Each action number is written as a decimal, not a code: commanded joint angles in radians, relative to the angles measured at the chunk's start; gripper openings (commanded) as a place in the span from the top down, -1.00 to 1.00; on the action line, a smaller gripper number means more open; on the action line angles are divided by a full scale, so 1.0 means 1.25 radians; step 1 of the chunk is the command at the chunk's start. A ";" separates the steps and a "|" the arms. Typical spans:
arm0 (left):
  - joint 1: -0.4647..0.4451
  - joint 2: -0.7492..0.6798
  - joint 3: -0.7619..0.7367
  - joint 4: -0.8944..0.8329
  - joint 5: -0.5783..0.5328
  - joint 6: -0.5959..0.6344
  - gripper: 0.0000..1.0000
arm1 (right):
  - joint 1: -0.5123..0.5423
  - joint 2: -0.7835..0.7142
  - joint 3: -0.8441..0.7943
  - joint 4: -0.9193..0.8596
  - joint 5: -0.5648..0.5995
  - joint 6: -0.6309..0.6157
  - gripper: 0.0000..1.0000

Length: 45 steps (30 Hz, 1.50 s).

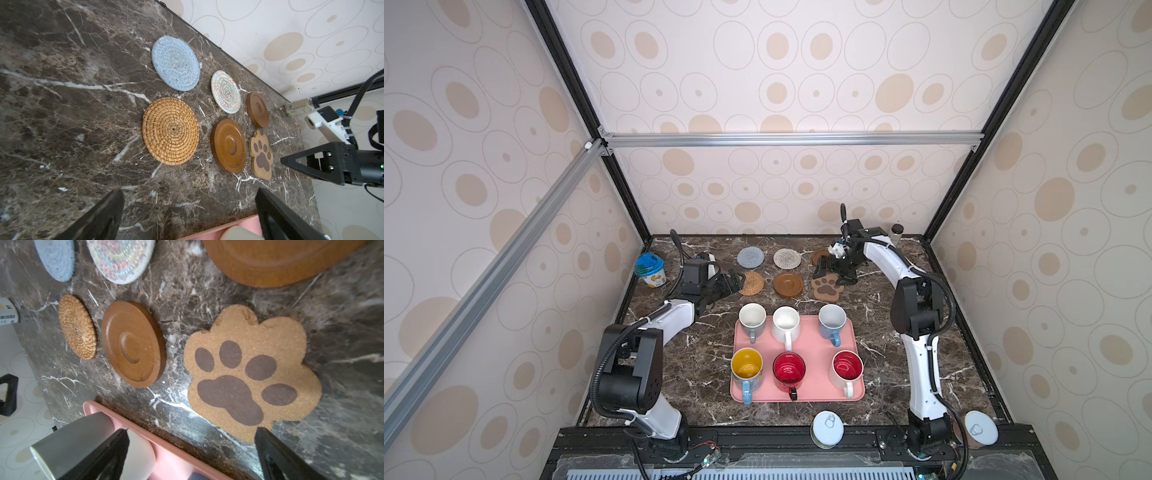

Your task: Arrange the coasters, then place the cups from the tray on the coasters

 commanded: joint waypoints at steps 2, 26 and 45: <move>0.007 -0.005 -0.001 0.074 -0.008 0.007 -1.00 | 0.002 -0.110 -0.080 0.028 0.061 0.002 -0.97; -0.030 -0.178 -0.015 0.055 -0.096 0.133 -1.00 | 0.005 -0.569 -0.462 0.141 0.298 0.043 -0.97; -0.155 -0.252 0.070 -0.201 -0.276 0.229 -1.00 | 0.116 -0.744 -0.611 0.093 0.382 0.057 -0.99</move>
